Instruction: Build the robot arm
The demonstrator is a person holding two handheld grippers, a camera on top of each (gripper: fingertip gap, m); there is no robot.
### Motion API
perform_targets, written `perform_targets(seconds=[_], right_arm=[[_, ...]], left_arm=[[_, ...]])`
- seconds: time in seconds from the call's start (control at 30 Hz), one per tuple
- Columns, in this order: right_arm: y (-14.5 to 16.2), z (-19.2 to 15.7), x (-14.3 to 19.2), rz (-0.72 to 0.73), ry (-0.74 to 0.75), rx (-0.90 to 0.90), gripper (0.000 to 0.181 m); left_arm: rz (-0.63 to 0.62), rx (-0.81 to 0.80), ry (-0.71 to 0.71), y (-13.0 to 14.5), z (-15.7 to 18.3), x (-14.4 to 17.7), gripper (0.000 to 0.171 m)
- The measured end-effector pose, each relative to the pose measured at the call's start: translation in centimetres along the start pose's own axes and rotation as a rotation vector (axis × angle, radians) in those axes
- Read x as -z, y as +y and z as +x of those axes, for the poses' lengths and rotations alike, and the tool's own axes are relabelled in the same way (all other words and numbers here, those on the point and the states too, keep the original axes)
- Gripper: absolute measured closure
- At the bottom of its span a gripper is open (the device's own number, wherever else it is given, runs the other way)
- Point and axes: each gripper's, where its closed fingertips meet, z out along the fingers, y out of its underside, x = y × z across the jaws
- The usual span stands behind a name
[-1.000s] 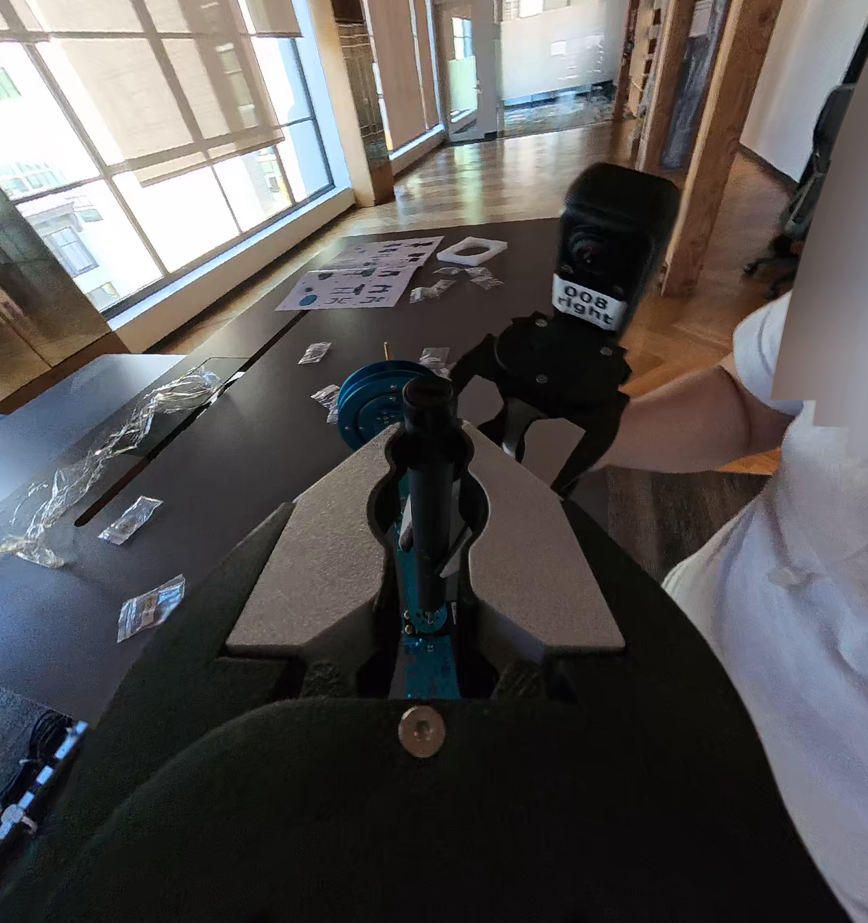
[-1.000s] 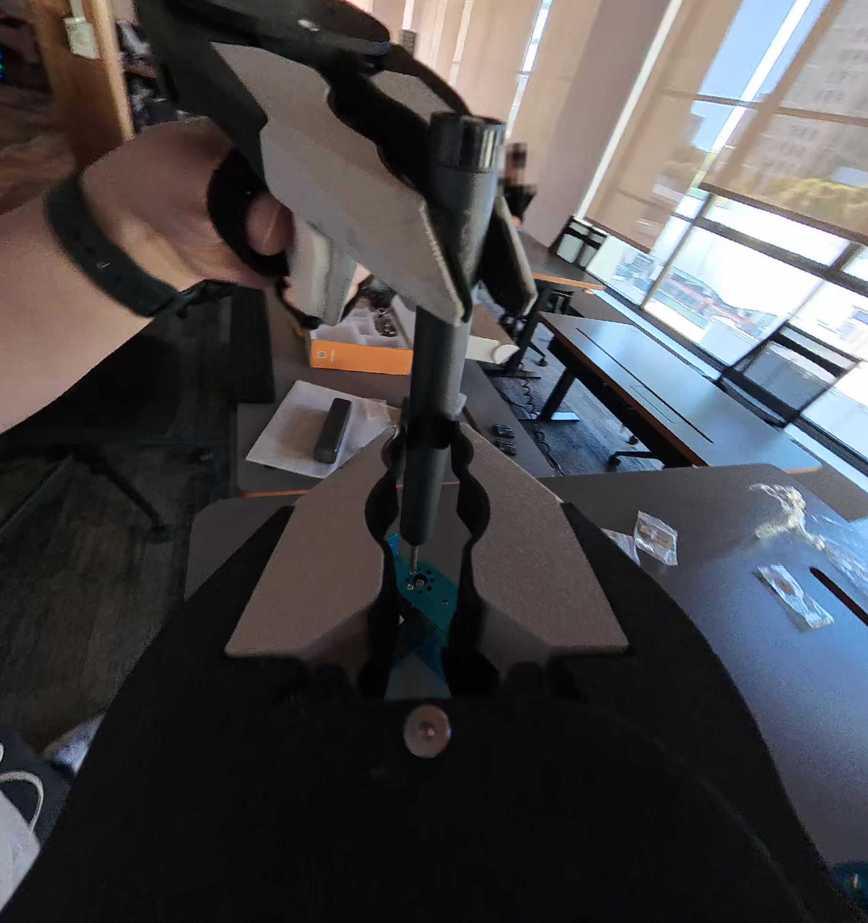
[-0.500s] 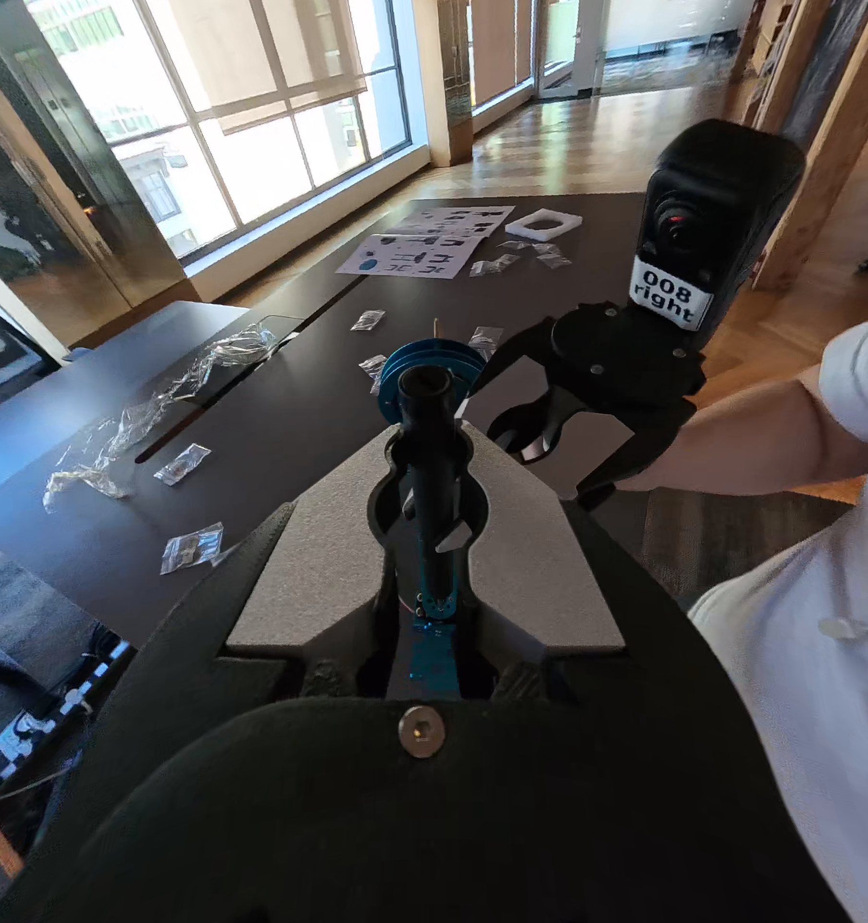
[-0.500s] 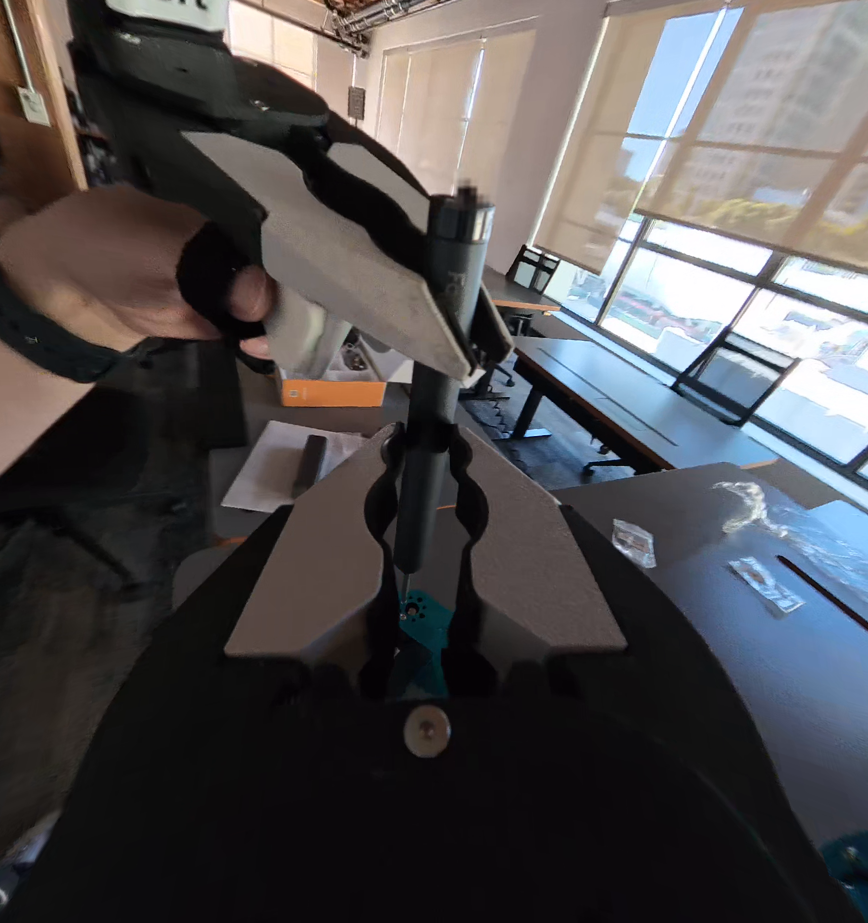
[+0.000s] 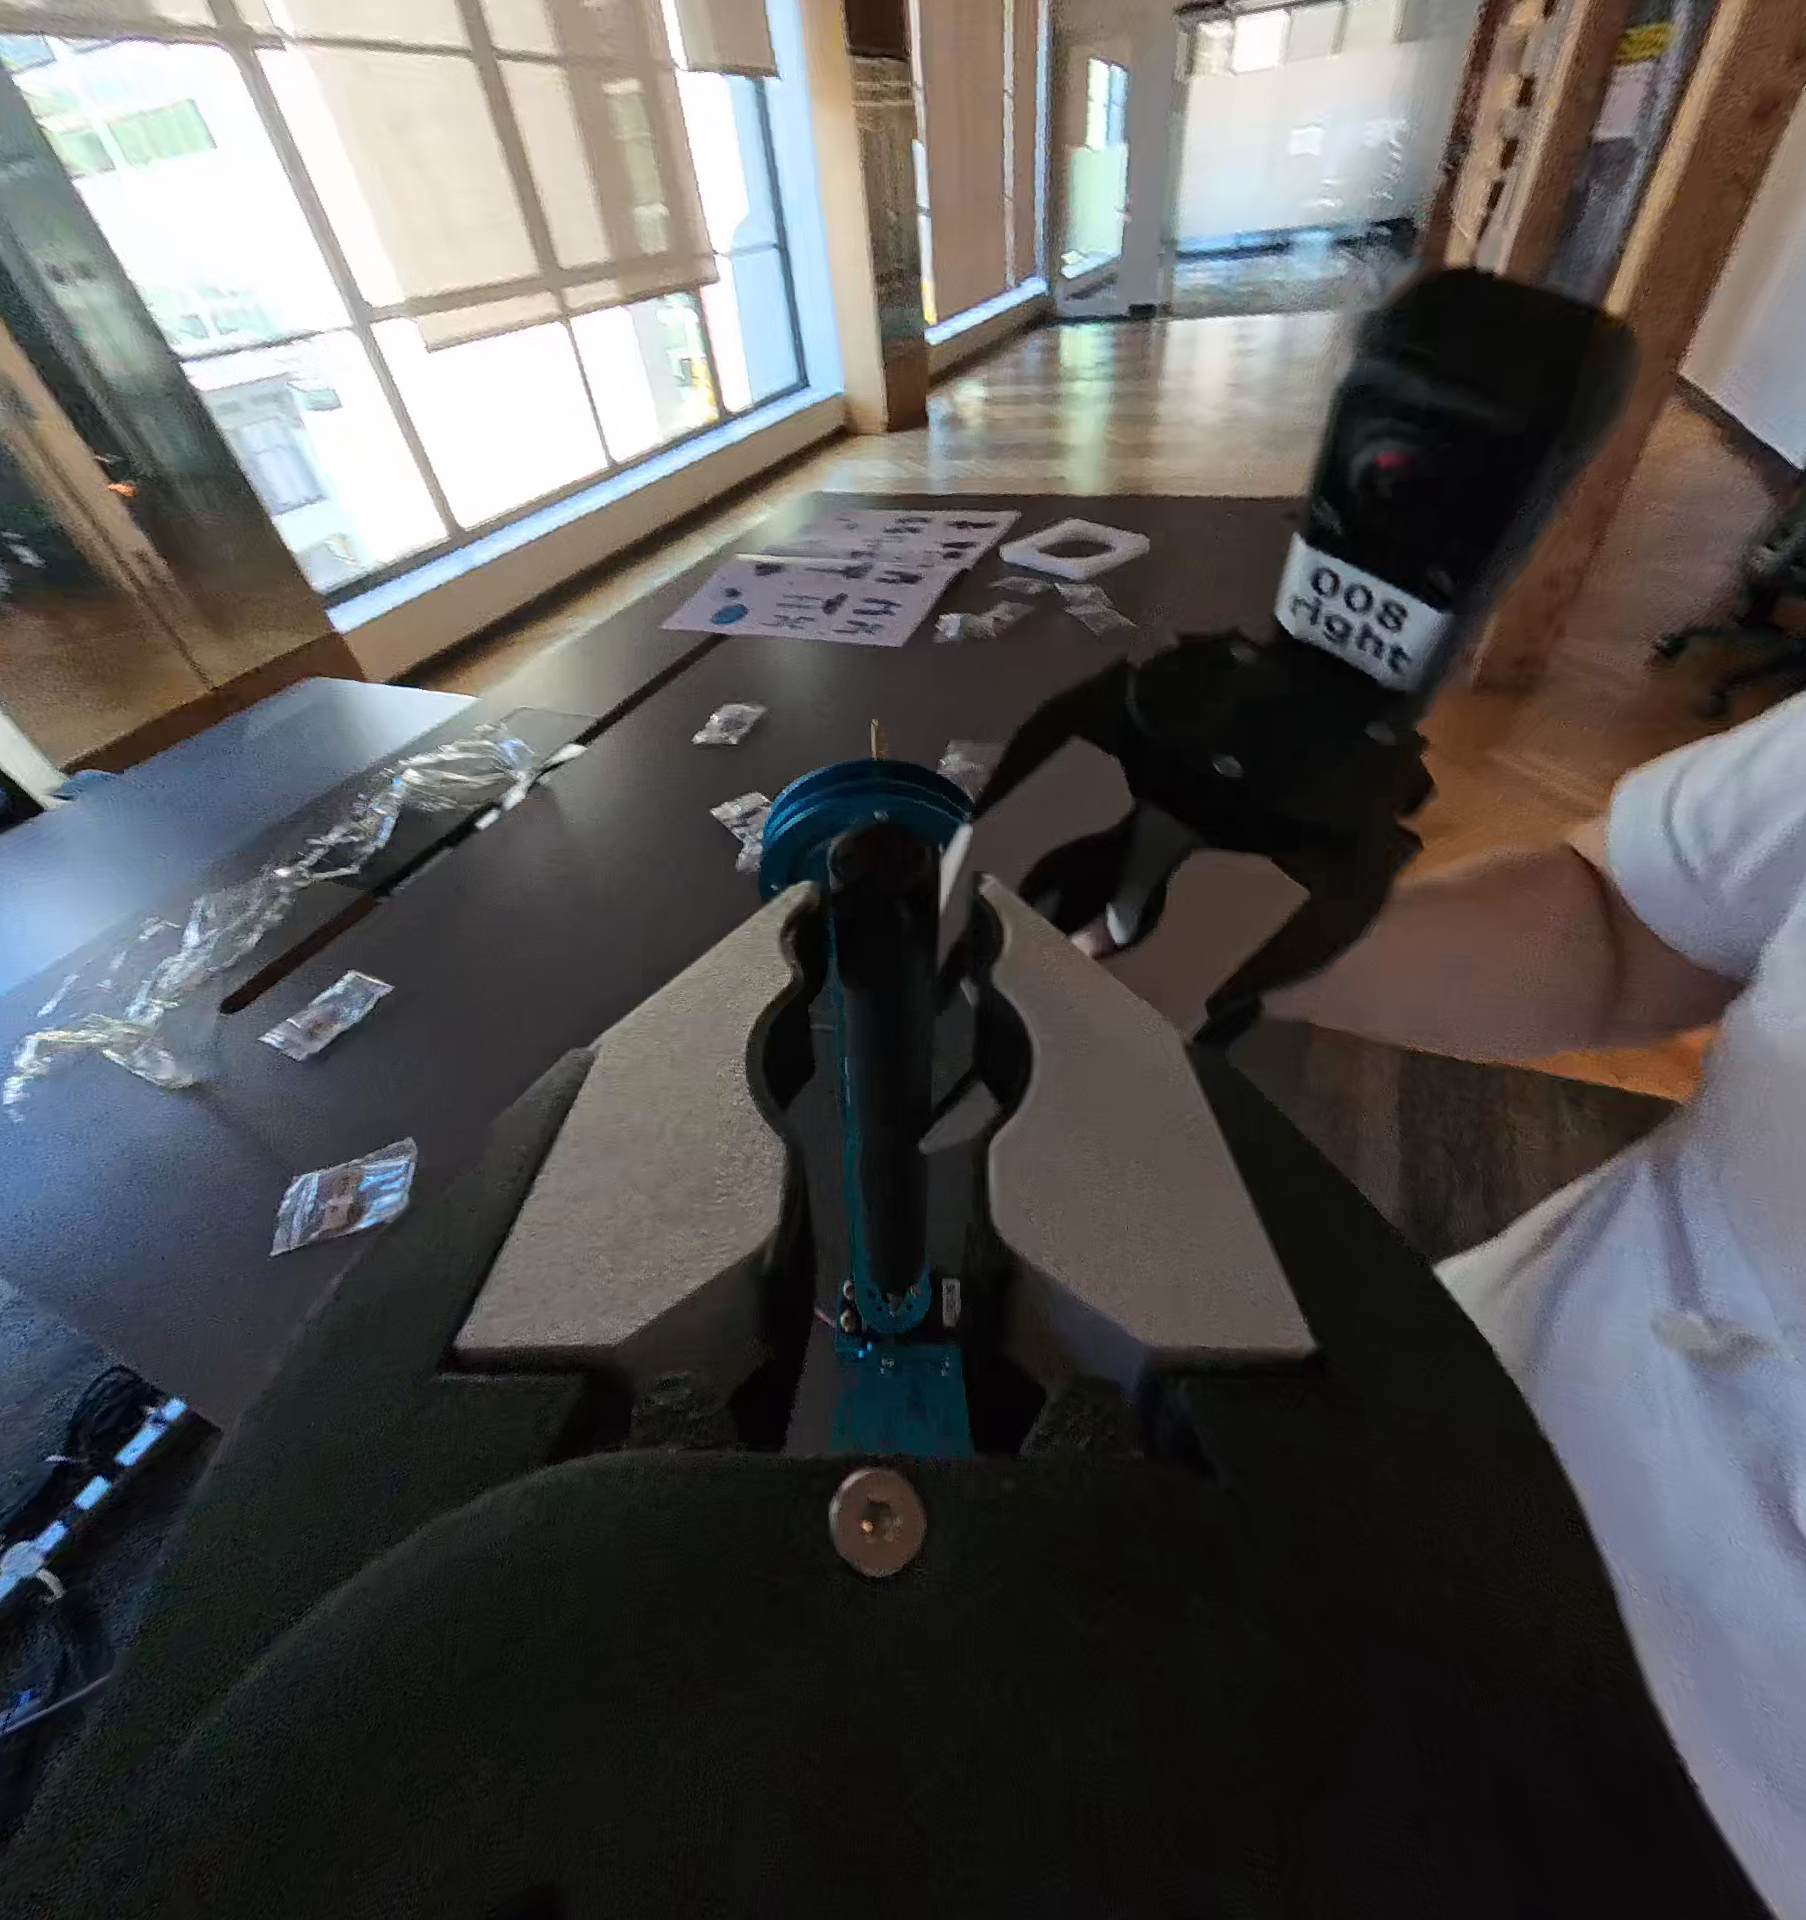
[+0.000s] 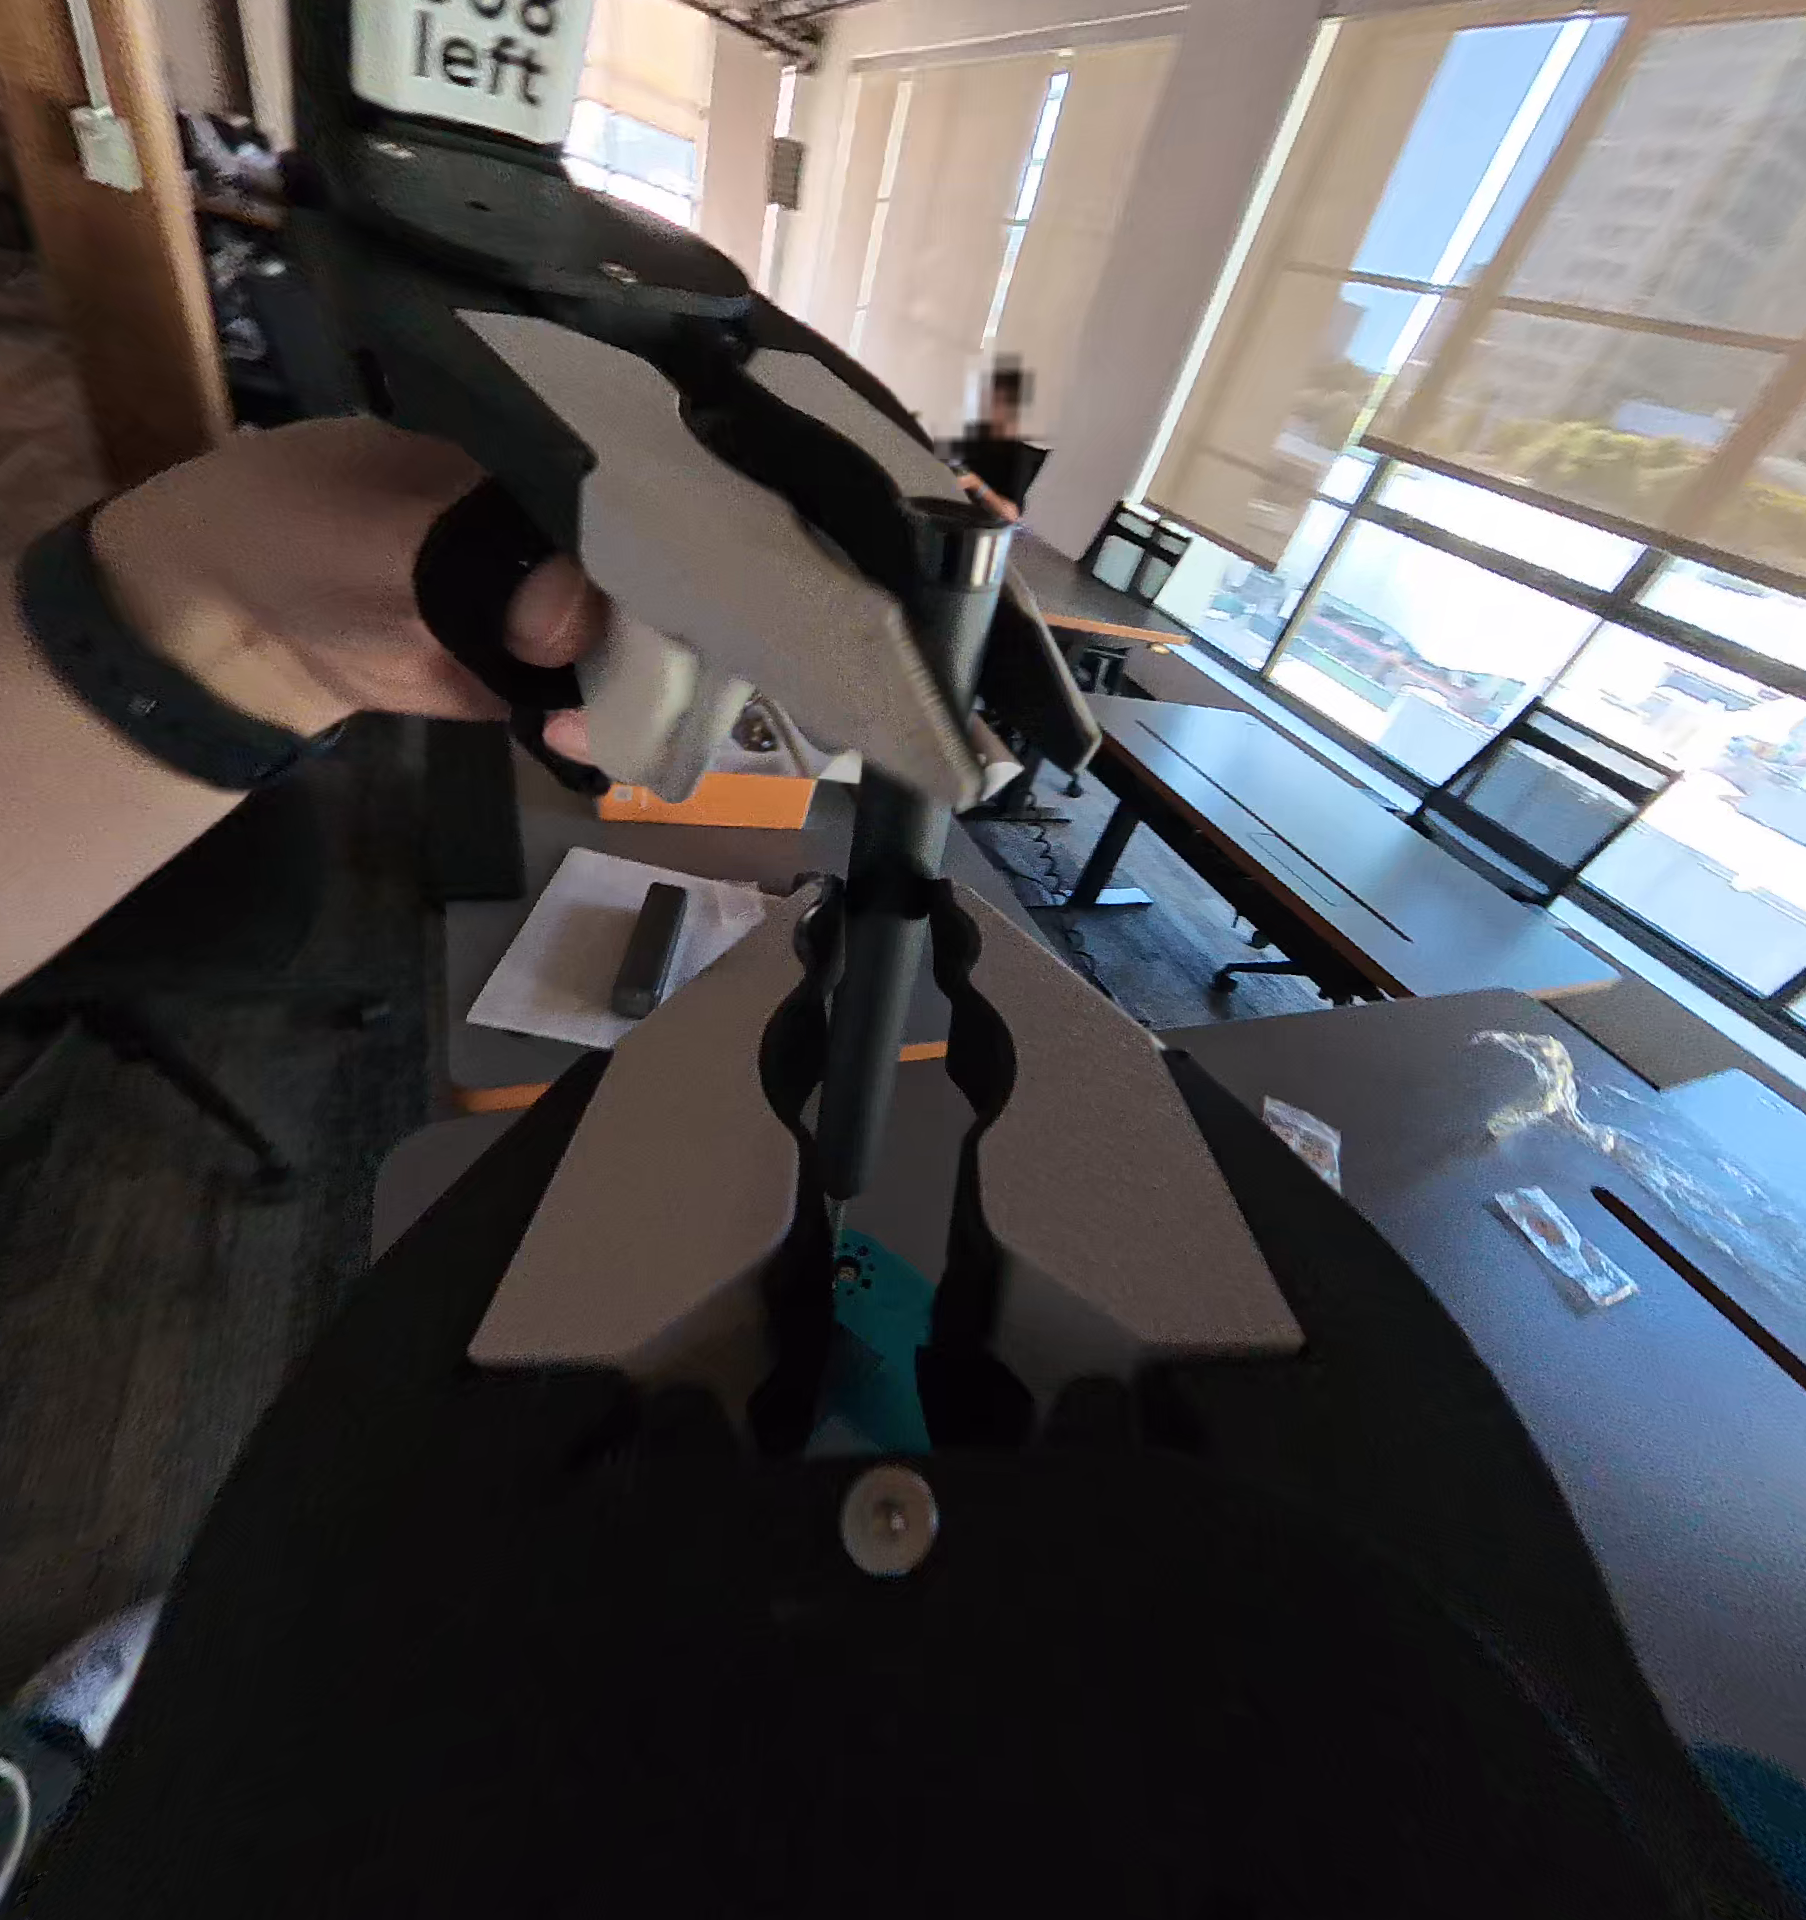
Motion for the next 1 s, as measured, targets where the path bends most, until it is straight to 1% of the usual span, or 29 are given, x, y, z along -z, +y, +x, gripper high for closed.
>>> perform_targets(seconds=[0.03,0.1,0.13,0.17,0.23,0.27,0.3,0.33,0.37,0.43,0.5,0.53,0.57,0.6,0.63,0.67,0.73,0.8,0.83,0.87,0.9,0.93,1.0], right_arm=[[0.0,-0.2,0.1,0.006,0.035,-0.011,0.165],[-0.1,-0.3,0.4,0.016,0.072,0.027,0.165],[-0.1,-0.4,0.4,0.019,0.051,0.040,0.165],[0.0,-0.5,0.3,0.018,0.002,0.041,0.162],[0.1,-0.9,0.0,0.018,-0.129,0.011,0.150],[0.2,-0.8,-0.3,0.010,-0.178,-0.008,0.149],[0.4,-0.6,-0.5,0.000,-0.206,-0.027,0.154],[0.5,-0.5,-0.5,-0.007,-0.229,-0.034,0.165],[0.6,-0.4,-0.6,-0.008,-0.224,-0.042,0.165],[0.6,0.0,-0.5,-0.006,-0.144,-0.028,0.164],[0.7,0.0,-0.2,0.006,-0.042,-0.002,0.164],[0.7,-0.1,0.0,0.012,0.008,-0.016,0.164],[0.7,-0.1,0.2,0.020,0.049,-0.032,0.164],[0.7,-0.2,0.3,0.026,0.074,-0.037,0.164],[0.7,-0.2,0.4,0.027,0.083,-0.036,0.164],[0.7,-0.3,0.4,0.024,0.069,-0.030,0.164],[0.6,-0.5,0.2,0.018,-0.020,-0.003,0.163],[0.3,-0.9,0.0,0.026,-0.134,0.011,0.153],[0.2,-0.7,-0.2,0.026,-0.170,0.009,0.153],[0.2,-0.7,-0.3,0.018,-0.204,0.008,0.160],[0.3,-0.7,-0.4,0.003,-0.226,0.011,0.164],[0.3,-0.7,-0.4,0.000,-0.232,0.004,0.165],[0.4,-0.6,-0.5,-0.005,-0.170,-0.002,0.164]], left_arm=[[0.014,-0.007,-0.020,-0.2,0.1,0.0,0.155],[0.021,-0.007,-0.006,-0.2,0.5,-0.1,0.156],[0.024,-0.006,0.013,-0.2,0.6,-0.1,0.156],[0.026,-0.006,0.026,-0.2,0.5,0.0,0.156],[0.022,0.000,0.071,-0.2,0.4,0.2,0.155],[0.021,0.001,0.113,-0.1,0.6,0.2,0.155],[0.024,-0.001,0.141,-0.2,0.6,0.2,0.155],[0.030,-0.003,0.158,-0.2,0.6,0.2,0.155],[0.032,0.005,0.161,-0.2,0.4,0.1,0.155],[0.014,0.038,0.131,-0.2,0.1,-0.3,0.155],[-0.013,0.039,0.037,0.0,-0.3,-0.6,0.139],[-0.018,0.014,-0.011,0.1,-0.3,-0.6,0.136],[-0.017,-0.018,-0.023,0.0,0.1,-0.7,0.141],[-0.021,-0.052,-0.011,0.0,0.8,-0.7,0.156],[-0.025,-0.081,-0.018,0.1,1.0,-0.8,0.156],[-0.029,-0.101,-0.010,0.1,1.1,-0.8,0.156],[-0.039,-0.089,0.042,0.2,1.1,-0.5,0.156],[-0.033,-0.080,0.111,0.2,1.1,-0.3,0.155],[-0.021,-0.081,0.165,0.2,1.3,-0.2,0.156],[-0.007,-0.071,0.202,0.2,1.3,0.0,0.156],[0.007,-0.054,0.238,0.1,1.3,0.1,0.156],[0.016,-0.039,0.268,0.2,1.5,0.1,0.156],[0.012,-0.028,0.248,0.2,1.3,0.2,0.156]])
